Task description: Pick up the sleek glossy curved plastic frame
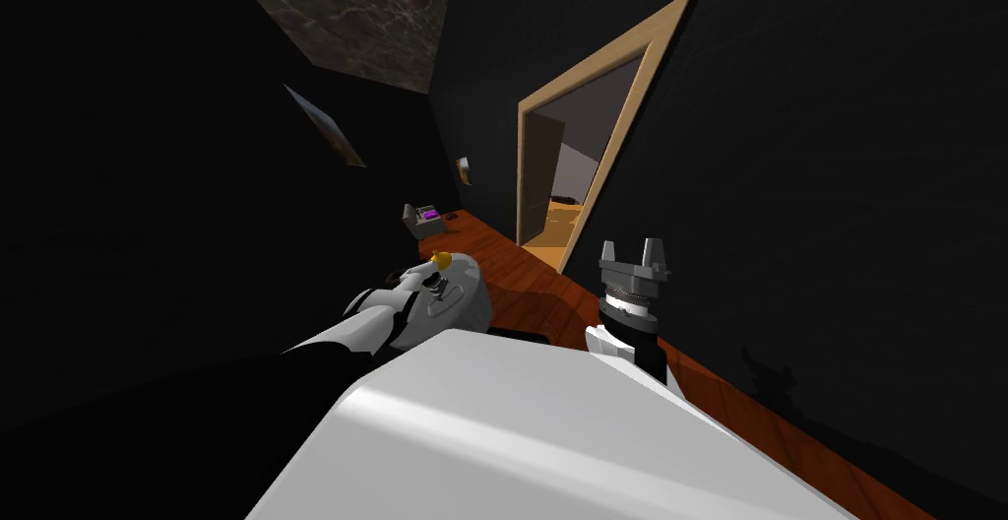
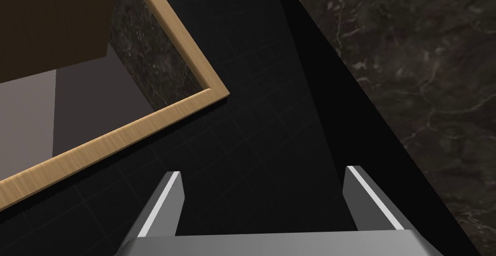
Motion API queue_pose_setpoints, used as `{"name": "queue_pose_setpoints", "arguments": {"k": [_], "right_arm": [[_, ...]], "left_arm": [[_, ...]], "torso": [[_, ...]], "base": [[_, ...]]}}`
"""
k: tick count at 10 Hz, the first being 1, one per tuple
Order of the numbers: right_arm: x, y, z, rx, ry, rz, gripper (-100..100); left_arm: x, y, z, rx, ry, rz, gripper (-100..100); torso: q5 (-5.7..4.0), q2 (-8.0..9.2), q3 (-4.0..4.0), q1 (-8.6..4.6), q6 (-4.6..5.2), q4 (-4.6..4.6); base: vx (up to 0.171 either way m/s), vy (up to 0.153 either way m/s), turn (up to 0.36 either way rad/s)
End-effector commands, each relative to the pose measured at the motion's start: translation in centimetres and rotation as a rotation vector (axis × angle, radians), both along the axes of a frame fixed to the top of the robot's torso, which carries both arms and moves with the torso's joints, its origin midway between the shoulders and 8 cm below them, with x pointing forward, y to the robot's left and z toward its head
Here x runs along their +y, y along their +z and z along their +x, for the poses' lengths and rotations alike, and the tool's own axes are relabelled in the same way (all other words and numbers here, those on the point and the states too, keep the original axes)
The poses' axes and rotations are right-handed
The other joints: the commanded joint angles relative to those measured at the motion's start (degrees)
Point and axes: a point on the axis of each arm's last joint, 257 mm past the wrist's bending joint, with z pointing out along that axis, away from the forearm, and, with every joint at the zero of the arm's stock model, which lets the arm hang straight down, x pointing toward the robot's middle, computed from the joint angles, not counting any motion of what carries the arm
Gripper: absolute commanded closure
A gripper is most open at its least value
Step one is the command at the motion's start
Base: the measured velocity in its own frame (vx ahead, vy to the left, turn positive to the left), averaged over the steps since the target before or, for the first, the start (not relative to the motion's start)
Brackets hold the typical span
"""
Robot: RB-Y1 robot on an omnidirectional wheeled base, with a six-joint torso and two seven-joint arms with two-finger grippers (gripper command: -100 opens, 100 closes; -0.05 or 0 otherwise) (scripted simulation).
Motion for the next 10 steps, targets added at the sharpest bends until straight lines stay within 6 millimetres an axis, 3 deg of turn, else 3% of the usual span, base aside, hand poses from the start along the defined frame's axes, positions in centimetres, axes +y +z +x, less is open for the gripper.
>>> {"name": "queue_pose_setpoints", "arguments": {"k": [1, 6, 7, 9, 10], "right_arm": [[0.0, 0.0, 0.0, 0.0, 0.0, 0.0, 0], [0.0, 0.0, 0.0, 0.0, 0.0, 0.0, 0], [0.0, 0.0, 0.0, 0.0, 0.0, 0.0, 0], [0.0, 0.0, 0.0, 0.0, 0.0, 0.0, 0], [0.0, 0.0, 0.0, 0.0, 0.0, 0.0, 0]], "left_arm": [[0.0, 0.0, 0.0, 0.001, 0.004, 0.0, -100], [0.0, 0.0, 0.0, 0.001, 0.004, 0.0, -100], [-0.8, -1.2, -0.3, 0.0, 0.005, 0.0, -100], [-0.7, -1.2, -0.3, -0.001, 0.003, 0.001, -100], [-0.7, -1.2, -0.3, -0.001, 0.004, 0.001, 100]], "torso": [[0.0, 0.0, 0.0, 0.0, 0.0, 0.0], [0.01, -0.02, -0.02, 0.03, 0.01, -0.01], [0.0, 0.01, 0.0, -0.03, 0.03, 0.0], [0.02, -0.05, -0.03, 0.06, 0.0, -0.02], [0.01, -0.04, -0.03, 0.03, 0.01, -0.01]], "base": [[0.007, 0.009, 0.026], [-0.004, -0.005, -0.014], [0.005, 0.005, 0.004], [0.01, 0.011, 0.012], [0.0, 0.0, 0.0]]}}
